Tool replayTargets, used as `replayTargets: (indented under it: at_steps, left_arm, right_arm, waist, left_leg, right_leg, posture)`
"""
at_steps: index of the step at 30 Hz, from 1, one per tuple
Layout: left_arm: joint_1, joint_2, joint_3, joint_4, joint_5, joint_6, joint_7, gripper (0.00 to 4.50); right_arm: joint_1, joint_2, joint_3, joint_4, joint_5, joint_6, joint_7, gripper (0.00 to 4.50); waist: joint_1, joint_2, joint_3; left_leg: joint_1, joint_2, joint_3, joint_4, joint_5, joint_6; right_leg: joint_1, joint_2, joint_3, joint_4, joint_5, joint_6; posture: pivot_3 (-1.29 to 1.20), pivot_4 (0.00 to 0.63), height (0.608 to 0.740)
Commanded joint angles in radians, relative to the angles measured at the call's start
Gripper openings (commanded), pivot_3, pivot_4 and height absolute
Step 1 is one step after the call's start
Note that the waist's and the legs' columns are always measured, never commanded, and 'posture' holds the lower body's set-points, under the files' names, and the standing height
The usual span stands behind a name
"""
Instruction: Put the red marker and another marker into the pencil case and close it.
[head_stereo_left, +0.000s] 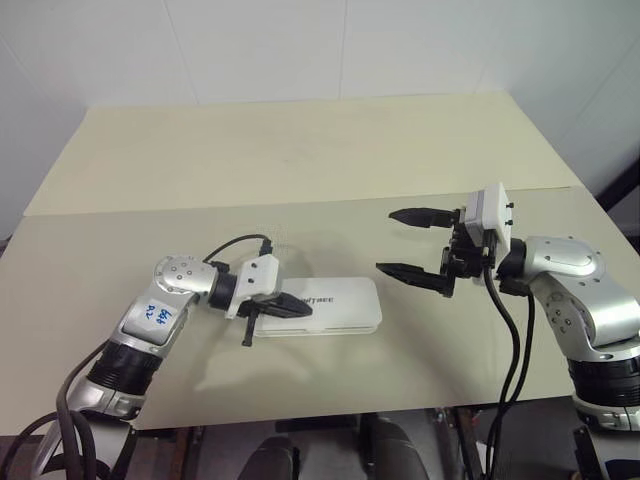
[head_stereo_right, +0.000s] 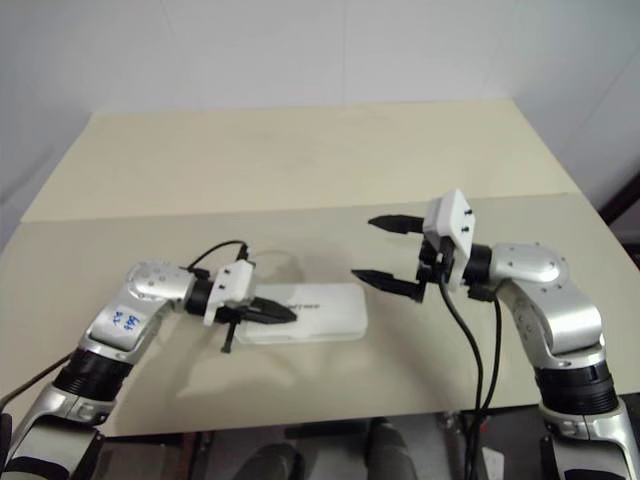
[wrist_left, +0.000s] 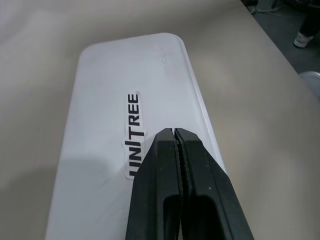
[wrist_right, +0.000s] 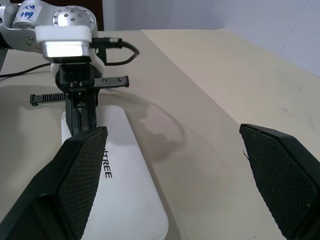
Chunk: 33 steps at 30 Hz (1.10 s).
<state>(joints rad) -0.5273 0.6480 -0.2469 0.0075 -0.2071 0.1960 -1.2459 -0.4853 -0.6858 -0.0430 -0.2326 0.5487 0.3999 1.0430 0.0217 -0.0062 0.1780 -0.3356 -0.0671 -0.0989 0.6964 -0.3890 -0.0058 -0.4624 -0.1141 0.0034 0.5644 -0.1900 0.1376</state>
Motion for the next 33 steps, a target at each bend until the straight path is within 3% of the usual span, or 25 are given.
replayTargets:
  at_steps: [1,10,16,22,26,33]
  left_arm:
    - [-0.005,0.021,-0.011,-0.031,0.030,0.008,0.000,0.03]
    - [0.007,0.007,0.005,-0.041,0.017,0.038,0.032,0.03]
    - [-0.019,-0.013,0.129,-0.090,-0.127,0.119,0.053,0.03]
    - [-0.011,0.030,0.263,-0.192,-0.248,0.240,0.095,0.03]
    - [0.056,0.056,0.406,-0.272,-0.321,0.327,0.199,0.86]
    - [0.338,0.053,0.641,-0.450,-0.378,0.367,0.354,3.32]
  right_arm:
    - [-0.014,0.008,-0.007,-0.029,0.004,-0.008,-0.011,4.50]
    - [-0.013,0.019,-0.004,-0.027,-0.001,-0.013,-0.017,4.50]
    - [-0.029,0.022,0.015,0.005,-0.009,-0.033,0.013,4.50]
    - [-0.073,0.030,0.031,0.093,-0.032,-0.071,0.050,4.50]
    - [-0.092,0.030,0.024,0.161,-0.058,-0.110,0.069,4.50]
    - [-0.130,0.055,0.019,0.266,-0.103,-0.179,0.060,4.50]
  waist:
    - [0.000,0.000,0.000]
    - [0.000,0.000,0.000]
    - [-0.001,0.000,0.000]
    - [-0.002,0.000,0.000]
    - [-0.009,0.000,0.000]
    - [-0.024,0.000,0.000]
  left_leg:
    - [0.000,0.000,0.000,0.000,0.000,0.000]
    - [0.000,0.000,0.000,0.000,0.000,0.000]
    - [0.000,0.000,0.000,0.000,0.000,0.000]
    - [0.000,0.000,0.000,0.000,0.000,0.000]
    - [0.000,0.000,-0.001,0.000,0.000,0.000]
    - [0.001,0.002,-0.003,-0.003,0.000,0.000]
  right_leg:
    - [0.000,0.000,0.000,0.000,0.000,0.000]
    - [0.000,0.000,0.000,0.000,0.000,0.000]
    - [0.000,0.000,0.000,0.000,0.000,0.000]
    - [0.000,0.000,0.000,0.000,0.000,0.000]
    - [0.000,0.000,0.000,0.000,0.000,0.000]
    - [-0.001,0.000,0.001,-0.002,0.000,0.000]
  posture:
    - [0.00,0.150,0.740]
    - [0.00,0.150,0.740]
    - [0.00,0.150,0.740]
    - [0.00,0.150,0.740]
    - [0.00,0.150,0.740]
    - [0.00,0.150,0.740]
